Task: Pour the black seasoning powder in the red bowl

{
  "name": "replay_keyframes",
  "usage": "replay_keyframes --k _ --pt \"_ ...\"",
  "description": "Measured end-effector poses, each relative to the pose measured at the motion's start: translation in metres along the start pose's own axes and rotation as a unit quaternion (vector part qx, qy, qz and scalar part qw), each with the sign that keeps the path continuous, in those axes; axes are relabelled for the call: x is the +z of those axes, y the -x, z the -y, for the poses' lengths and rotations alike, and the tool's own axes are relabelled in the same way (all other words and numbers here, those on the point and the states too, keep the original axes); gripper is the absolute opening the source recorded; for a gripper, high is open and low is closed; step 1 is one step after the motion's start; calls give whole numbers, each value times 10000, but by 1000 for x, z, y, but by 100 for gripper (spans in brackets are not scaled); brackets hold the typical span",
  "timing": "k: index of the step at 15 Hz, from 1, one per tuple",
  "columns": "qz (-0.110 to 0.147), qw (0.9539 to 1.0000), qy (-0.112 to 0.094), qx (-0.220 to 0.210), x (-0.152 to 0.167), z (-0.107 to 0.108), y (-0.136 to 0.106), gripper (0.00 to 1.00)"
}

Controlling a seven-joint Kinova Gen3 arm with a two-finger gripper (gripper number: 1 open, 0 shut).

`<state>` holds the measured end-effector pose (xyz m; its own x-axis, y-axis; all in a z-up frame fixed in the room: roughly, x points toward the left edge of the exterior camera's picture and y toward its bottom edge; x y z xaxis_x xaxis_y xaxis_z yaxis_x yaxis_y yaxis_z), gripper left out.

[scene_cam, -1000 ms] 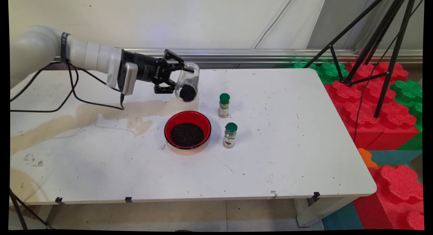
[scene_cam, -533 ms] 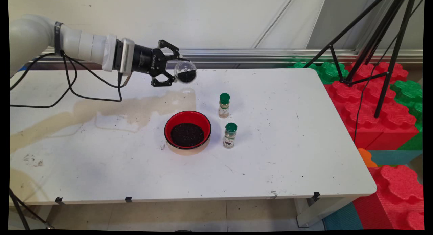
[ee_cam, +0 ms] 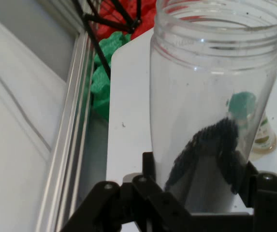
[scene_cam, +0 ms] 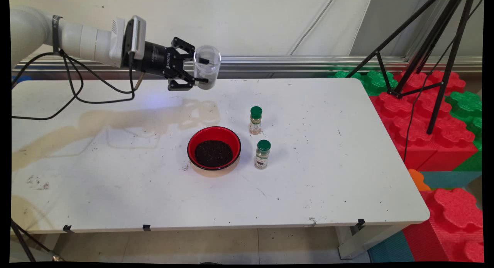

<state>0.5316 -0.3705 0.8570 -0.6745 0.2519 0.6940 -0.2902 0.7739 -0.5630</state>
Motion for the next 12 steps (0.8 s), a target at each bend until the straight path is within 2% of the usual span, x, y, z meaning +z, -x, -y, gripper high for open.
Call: replay_keyframes --k 3,6,10,12 --pt "-22 9977 -42 -681 -9 2 1 0" --pt "-52 9915 -80 -1296 -17 1 1 0" --pt "-91 9795 -131 -2008 -29 -4 4 0" --pt "-105 9720 -153 -2343 -37 -8 7 0"
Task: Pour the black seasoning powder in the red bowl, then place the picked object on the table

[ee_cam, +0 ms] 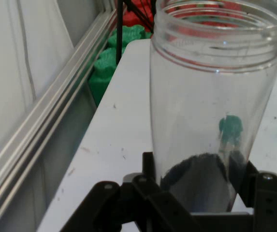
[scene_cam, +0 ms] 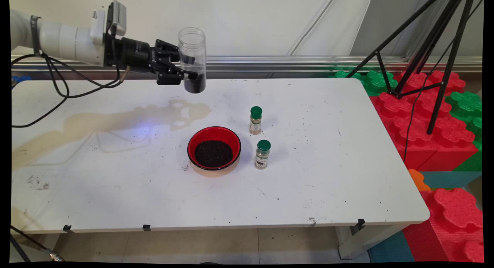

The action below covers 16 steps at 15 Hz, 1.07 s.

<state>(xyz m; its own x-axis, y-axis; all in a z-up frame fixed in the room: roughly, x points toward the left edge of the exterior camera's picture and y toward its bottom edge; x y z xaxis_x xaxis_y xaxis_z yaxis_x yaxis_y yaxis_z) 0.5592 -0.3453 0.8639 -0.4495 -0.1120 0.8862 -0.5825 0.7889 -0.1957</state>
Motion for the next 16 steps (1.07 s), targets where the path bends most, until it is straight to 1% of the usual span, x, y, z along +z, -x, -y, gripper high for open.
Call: replay_keyframes --k 3,6,10,16 --pt "-15 9994 -13 -340 -8 -3 7 0" --pt "-22 9978 10 -670 -20 -8 17 0" --pt "9 9959 90 -895 -33 -18 32 0" --pt "103 9942 269 -1032 -53 -37 54 0"
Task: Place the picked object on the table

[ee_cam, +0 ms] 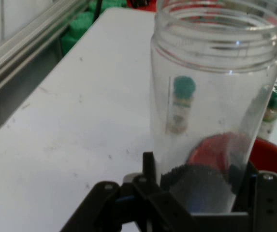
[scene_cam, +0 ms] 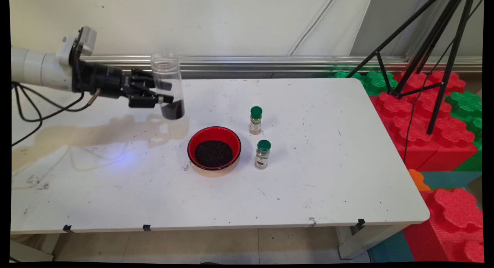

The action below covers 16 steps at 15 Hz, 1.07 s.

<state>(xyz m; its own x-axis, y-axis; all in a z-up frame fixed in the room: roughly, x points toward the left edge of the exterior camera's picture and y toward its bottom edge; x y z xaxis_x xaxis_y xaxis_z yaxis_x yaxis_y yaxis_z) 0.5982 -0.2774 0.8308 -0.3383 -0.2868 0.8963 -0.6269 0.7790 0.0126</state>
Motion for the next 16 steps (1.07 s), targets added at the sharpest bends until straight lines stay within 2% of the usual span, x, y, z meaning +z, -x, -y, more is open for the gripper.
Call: replay_keyframes --k 12,16 --pt "223 9986 488 26 -24 -36 54 0" --pt "277 9978 586 112 -26 -44 68 0"
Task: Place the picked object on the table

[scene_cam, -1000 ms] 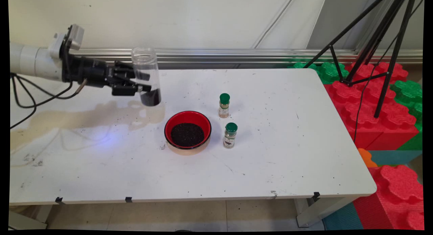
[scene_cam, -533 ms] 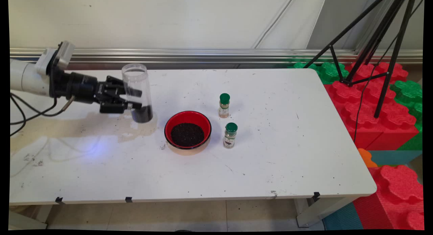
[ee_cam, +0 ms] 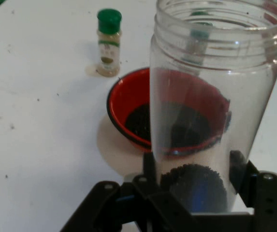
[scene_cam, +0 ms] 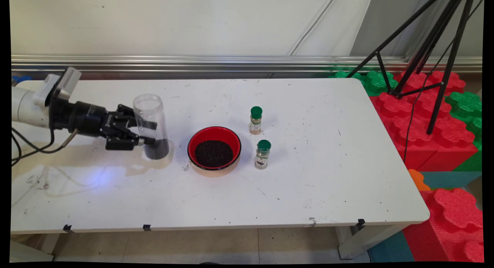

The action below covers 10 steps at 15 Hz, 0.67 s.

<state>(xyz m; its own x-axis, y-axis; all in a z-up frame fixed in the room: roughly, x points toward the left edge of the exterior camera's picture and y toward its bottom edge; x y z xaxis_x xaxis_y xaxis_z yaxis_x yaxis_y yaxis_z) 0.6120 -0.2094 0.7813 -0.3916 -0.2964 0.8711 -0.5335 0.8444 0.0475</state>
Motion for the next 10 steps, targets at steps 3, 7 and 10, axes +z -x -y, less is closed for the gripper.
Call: replay_keyframes --k 3,7,10 --pt "40 10000 36 84 0 -4 13 0" --pt "82 9998 56 145 2 -8 29 0" --pt "99 9998 68 178 6 -10 41 0"
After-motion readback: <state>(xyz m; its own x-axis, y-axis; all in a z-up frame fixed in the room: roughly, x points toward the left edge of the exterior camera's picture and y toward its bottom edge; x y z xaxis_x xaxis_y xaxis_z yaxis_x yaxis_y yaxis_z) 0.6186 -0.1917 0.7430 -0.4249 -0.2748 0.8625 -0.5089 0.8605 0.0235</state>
